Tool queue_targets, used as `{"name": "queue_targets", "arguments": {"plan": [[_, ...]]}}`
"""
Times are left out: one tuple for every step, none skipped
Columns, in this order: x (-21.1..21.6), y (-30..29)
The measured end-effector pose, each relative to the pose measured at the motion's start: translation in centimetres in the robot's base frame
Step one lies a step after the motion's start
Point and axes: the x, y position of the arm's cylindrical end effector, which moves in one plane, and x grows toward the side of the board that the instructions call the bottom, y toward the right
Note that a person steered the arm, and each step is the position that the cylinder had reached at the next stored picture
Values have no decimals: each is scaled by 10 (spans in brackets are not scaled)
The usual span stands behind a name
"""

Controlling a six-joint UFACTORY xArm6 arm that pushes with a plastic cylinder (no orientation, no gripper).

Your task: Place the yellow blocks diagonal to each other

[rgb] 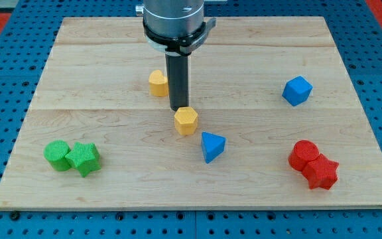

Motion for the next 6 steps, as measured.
{"name": "queue_targets", "arguments": {"plan": [[-1,-50],[25,-69],[65,-69],[74,-69],[97,-40],[115,-6]]}}
